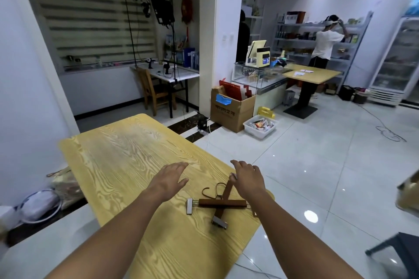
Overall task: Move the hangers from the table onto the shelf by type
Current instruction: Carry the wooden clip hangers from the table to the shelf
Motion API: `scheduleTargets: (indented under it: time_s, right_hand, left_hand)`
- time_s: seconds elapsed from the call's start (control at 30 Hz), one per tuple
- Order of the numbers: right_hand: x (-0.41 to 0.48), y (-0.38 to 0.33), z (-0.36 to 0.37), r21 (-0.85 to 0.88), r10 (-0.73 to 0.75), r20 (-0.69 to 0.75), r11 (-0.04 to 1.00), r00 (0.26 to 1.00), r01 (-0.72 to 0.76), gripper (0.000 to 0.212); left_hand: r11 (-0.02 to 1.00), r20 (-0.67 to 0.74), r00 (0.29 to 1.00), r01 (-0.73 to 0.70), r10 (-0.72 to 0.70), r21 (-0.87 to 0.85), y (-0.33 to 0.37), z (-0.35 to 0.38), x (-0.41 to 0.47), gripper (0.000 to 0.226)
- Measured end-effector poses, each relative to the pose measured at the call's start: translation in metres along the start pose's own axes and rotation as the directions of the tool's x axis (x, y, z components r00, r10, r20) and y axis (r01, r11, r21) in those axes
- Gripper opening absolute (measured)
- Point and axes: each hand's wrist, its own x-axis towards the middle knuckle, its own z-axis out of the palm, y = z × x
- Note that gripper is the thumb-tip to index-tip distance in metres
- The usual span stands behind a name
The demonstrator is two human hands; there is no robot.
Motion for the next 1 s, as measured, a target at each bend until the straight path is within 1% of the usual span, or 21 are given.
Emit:
scheduleTargets:
  time_s: [0.3,0.43,0.63,0.77,1.0]
  right_hand:
    - [0.066,0.054,0.044,0.051,-0.168,0.099,0.985,0.981,0.164,0.05]
    - [0.091,0.071,0.064,0.078,-0.261,0.147,0.965,0.954,0.252,0.051]
    - [0.115,0.091,0.099,0.089,-0.38,0.177,0.925,0.908,0.369,0.049]
    - [0.131,0.102,0.125,0.112,-0.425,0.203,0.905,0.882,0.41,0.048]
    - [0.154,0.116,0.161,0.129,-0.481,0.231,0.877,0.846,0.463,0.049]
  left_hand:
    - [0.997,0.096,0.993,0.07,-0.067,-0.03,0.032,0.062,0.073,0.054]
    - [0.994,0.138,0.986,0.097,-0.09,-0.042,0.042,0.091,0.1,0.054]
    - [0.988,0.181,0.976,0.139,-0.125,-0.068,0.054,0.137,0.128,0.053]
    - [0.985,0.238,0.962,0.153,-0.131,-0.074,0.057,0.165,0.142,0.055]
    - [0.99,0.31,0.941,0.144,-0.134,-0.01,0.052,0.208,0.159,0.058]
